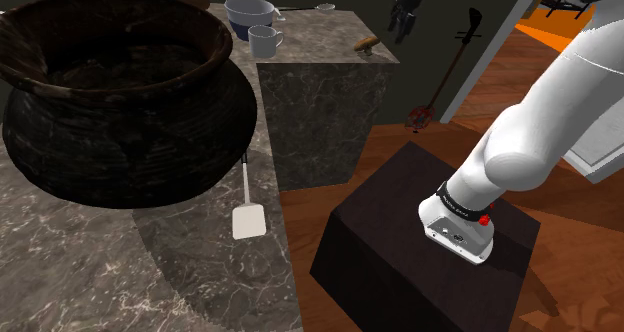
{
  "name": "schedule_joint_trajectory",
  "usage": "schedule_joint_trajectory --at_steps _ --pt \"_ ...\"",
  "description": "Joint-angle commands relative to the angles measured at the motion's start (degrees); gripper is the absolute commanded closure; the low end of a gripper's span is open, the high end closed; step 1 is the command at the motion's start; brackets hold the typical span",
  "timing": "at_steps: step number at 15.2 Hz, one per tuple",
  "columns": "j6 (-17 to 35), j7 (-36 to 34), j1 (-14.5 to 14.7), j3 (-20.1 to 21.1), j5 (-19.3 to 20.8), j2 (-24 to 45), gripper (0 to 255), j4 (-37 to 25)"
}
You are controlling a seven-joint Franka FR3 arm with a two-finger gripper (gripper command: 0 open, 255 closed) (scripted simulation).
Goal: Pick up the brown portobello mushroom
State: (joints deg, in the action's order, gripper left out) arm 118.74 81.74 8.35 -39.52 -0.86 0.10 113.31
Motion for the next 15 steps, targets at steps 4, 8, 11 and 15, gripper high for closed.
schedule_joint_trajectory --at_steps 4,8,11,15 --pt "0.29 15.47 -3.72 0.34 -10.23 14.29 0 -11.36" --pt "-1.33 24.16 -8.62 3.35 -15.72 24.30 0 -22.08" --pt "0.67 24.50 -8.81 3.83 -16.19 24.90 0 -20.62" --pt "3.22 25.08 -8.97 4.30 -17.03 25.91 0 -18.90"
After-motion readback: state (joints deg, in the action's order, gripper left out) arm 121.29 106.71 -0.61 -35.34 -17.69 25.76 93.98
